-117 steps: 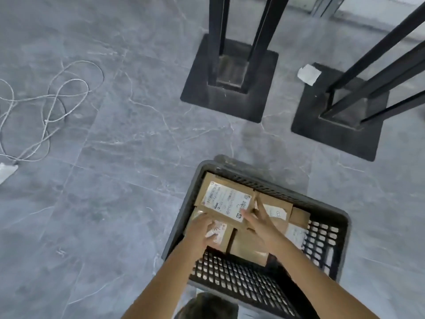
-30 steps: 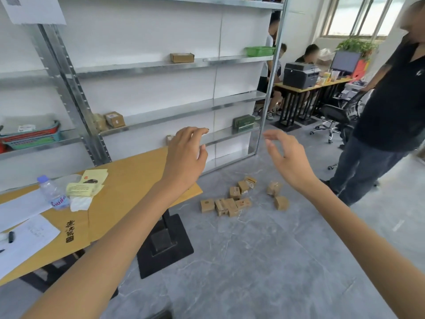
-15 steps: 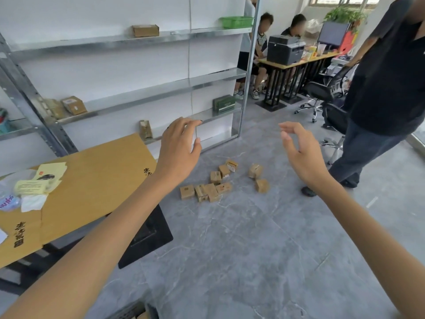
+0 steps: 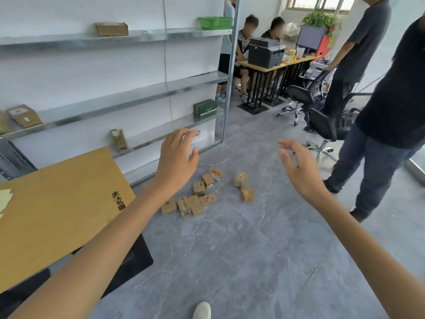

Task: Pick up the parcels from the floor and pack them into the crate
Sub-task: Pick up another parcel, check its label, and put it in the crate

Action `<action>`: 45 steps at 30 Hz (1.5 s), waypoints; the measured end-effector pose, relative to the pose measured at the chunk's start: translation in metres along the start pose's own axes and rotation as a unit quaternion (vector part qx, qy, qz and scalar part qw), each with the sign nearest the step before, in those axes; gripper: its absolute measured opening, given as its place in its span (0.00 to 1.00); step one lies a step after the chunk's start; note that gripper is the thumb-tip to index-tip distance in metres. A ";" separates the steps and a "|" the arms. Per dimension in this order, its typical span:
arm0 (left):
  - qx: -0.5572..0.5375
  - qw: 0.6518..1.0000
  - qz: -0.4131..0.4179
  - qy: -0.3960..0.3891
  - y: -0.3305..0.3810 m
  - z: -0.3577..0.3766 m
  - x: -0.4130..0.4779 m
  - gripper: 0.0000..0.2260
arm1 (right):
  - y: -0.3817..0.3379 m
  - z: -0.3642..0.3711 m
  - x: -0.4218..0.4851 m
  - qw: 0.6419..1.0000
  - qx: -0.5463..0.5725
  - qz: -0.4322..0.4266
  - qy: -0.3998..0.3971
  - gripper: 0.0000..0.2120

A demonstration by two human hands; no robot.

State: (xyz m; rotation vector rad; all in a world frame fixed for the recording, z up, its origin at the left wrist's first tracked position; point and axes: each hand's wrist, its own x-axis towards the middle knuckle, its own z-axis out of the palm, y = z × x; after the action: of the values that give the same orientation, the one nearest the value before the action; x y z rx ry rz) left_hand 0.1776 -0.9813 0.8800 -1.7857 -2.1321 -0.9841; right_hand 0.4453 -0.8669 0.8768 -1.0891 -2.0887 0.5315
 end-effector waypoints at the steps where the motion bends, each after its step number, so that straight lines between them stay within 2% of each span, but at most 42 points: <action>1: -0.003 1.000 0.002 -0.003 -0.006 0.007 0.011 0.17 | 0.006 0.005 0.012 1.000 0.003 0.008 -0.002 0.15; 6: -0.019 1.000 0.000 -0.024 -0.034 0.042 0.060 0.17 | 0.031 0.031 0.067 0.999 0.002 0.040 -0.022 0.14; 14: -0.049 0.996 0.009 -0.078 -0.052 0.114 0.139 0.17 | 0.080 0.057 0.138 0.995 0.016 0.093 -0.011 0.14; 25: -0.070 0.991 0.010 -0.117 -0.042 0.270 0.275 0.17 | 0.218 0.073 0.275 0.989 0.019 0.143 -0.034 0.15; 35: -0.074 0.983 -0.048 -0.160 -0.042 0.396 0.384 0.18 | 0.335 0.081 0.411 0.980 0.034 0.174 -0.086 0.14; 45: -0.099 0.967 -0.106 -0.210 -0.107 0.503 0.479 0.17 | 0.412 0.160 0.531 0.959 0.029 0.224 -0.169 0.12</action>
State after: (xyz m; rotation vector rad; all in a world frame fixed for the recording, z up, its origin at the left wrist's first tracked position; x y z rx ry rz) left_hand 0.0880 -0.3041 0.7162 -2.0435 -2.6076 -0.9623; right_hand 0.3381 -0.2020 0.7233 -1.5347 -2.0886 1.0550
